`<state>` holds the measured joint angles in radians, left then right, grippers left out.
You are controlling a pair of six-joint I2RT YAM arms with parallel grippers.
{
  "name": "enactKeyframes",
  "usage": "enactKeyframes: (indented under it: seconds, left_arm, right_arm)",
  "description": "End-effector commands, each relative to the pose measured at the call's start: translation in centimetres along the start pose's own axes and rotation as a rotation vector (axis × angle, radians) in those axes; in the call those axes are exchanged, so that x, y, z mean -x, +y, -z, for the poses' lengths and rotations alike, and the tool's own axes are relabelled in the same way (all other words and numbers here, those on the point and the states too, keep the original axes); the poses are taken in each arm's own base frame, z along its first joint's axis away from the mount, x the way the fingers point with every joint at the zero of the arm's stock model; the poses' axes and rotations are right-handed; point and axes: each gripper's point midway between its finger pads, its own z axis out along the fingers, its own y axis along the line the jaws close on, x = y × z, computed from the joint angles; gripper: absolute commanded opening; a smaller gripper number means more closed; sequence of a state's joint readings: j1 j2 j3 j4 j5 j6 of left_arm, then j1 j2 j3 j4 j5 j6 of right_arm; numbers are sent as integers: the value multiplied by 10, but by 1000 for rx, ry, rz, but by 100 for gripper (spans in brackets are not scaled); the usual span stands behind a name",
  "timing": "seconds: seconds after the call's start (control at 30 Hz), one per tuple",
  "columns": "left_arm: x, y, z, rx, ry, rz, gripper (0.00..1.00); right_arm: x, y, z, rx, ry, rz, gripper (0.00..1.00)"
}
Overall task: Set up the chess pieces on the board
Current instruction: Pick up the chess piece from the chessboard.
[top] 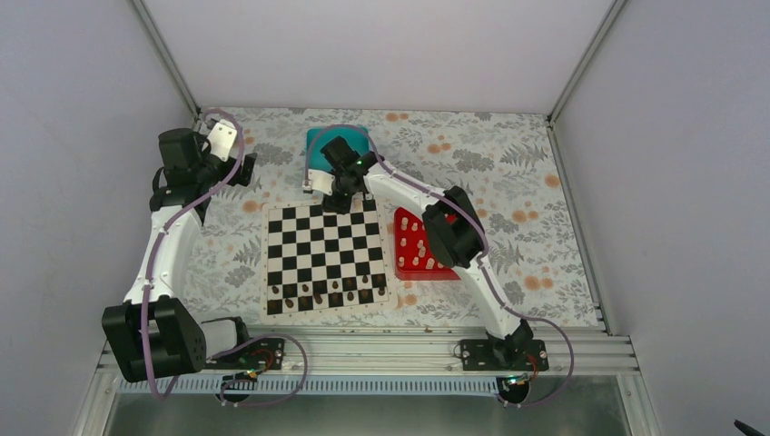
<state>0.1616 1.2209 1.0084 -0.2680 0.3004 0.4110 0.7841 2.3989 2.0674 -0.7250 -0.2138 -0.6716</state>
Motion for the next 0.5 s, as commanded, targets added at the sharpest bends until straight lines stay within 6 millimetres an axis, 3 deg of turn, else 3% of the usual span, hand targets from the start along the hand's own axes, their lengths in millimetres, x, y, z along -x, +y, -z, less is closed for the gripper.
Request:
enactKeyframes:
  seconds: [0.0, 0.1, 0.47]
  left_arm:
    - [3, -1, 3, -6, -23, -9, 100]
    - [1, -1, 2, -11, -18, -10, 100]
    - [0, -4, -1, -29, -14, -9, 100]
  right_arm:
    - [3, -8, -10, -30, -6, 5, 58]
    - [2, -8, -13, -31, -2, 7, 54]
    - [-3, -6, -14, -25, 16, 2, 24]
